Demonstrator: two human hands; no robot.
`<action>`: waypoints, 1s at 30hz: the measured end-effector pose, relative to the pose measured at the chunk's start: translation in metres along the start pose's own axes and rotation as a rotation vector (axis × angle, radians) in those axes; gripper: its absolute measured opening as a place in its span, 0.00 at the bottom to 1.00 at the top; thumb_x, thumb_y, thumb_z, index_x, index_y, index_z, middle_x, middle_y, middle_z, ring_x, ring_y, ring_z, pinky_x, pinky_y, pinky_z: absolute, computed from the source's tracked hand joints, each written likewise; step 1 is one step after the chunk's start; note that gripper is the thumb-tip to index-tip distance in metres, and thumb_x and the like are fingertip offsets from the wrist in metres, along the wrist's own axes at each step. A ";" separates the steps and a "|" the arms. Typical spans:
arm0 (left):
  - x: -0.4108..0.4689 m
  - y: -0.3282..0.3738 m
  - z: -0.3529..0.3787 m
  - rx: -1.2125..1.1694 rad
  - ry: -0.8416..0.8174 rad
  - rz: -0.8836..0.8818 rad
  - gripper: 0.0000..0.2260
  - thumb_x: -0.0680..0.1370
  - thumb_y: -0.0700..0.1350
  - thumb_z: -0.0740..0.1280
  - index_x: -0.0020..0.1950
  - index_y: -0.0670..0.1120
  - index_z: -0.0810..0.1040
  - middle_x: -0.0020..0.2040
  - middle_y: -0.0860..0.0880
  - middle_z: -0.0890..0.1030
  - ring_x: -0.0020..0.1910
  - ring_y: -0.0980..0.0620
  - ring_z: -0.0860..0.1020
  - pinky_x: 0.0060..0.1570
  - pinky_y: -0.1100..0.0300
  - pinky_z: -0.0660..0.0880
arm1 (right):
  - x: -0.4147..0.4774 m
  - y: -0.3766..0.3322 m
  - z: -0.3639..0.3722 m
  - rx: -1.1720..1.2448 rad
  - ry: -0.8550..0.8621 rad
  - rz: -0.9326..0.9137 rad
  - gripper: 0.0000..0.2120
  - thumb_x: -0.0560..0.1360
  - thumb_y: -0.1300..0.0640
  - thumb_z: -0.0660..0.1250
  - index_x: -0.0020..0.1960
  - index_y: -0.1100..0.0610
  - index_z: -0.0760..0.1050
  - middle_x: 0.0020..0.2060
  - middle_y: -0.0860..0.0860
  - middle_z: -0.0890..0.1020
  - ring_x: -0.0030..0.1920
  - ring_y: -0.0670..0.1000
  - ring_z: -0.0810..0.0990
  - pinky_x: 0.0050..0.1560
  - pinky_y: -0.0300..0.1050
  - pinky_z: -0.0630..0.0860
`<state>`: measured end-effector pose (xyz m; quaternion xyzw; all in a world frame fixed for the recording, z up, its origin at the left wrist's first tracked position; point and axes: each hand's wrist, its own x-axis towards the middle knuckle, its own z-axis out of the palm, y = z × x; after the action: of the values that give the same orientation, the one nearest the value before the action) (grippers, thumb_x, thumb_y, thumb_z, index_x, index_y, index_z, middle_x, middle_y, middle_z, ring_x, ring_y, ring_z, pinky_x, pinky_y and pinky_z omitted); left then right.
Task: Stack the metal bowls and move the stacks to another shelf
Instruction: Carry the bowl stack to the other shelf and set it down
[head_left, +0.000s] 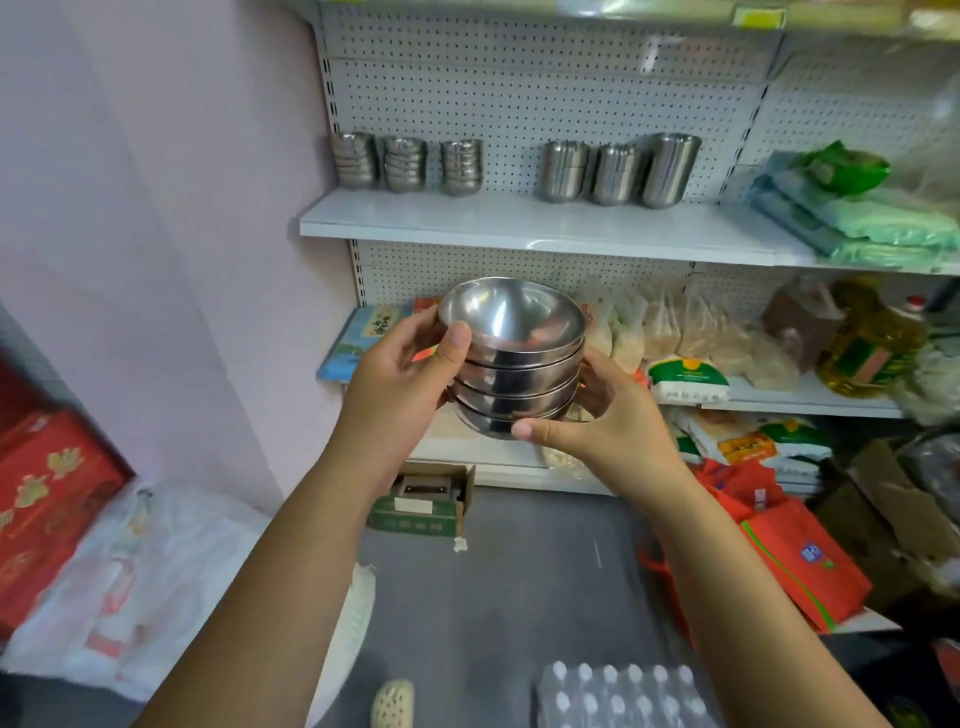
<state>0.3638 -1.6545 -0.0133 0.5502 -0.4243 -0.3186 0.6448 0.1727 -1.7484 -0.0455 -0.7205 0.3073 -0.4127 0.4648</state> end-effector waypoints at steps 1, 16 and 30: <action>0.014 -0.002 -0.005 0.001 -0.006 -0.002 0.28 0.72 0.61 0.71 0.69 0.51 0.79 0.61 0.53 0.84 0.61 0.55 0.82 0.63 0.47 0.79 | 0.012 0.002 0.004 -0.008 0.006 0.000 0.37 0.60 0.58 0.86 0.66 0.54 0.77 0.56 0.48 0.86 0.60 0.46 0.84 0.59 0.37 0.78; 0.265 -0.011 -0.123 0.075 -0.192 0.048 0.29 0.70 0.61 0.77 0.67 0.52 0.78 0.62 0.54 0.83 0.61 0.55 0.82 0.63 0.45 0.79 | 0.231 0.029 0.104 -0.040 0.126 -0.035 0.36 0.61 0.56 0.87 0.66 0.51 0.78 0.57 0.48 0.86 0.61 0.48 0.83 0.67 0.53 0.78; 0.435 -0.064 -0.112 0.087 -0.351 -0.030 0.30 0.67 0.54 0.83 0.66 0.53 0.78 0.62 0.53 0.83 0.60 0.49 0.84 0.56 0.43 0.82 | 0.371 0.099 0.088 -0.104 0.121 0.049 0.34 0.61 0.54 0.87 0.65 0.49 0.78 0.57 0.45 0.86 0.60 0.46 0.84 0.66 0.54 0.78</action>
<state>0.6582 -1.9993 0.0056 0.5195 -0.5355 -0.4009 0.5316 0.4191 -2.0557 -0.0424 -0.7096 0.3736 -0.4274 0.4174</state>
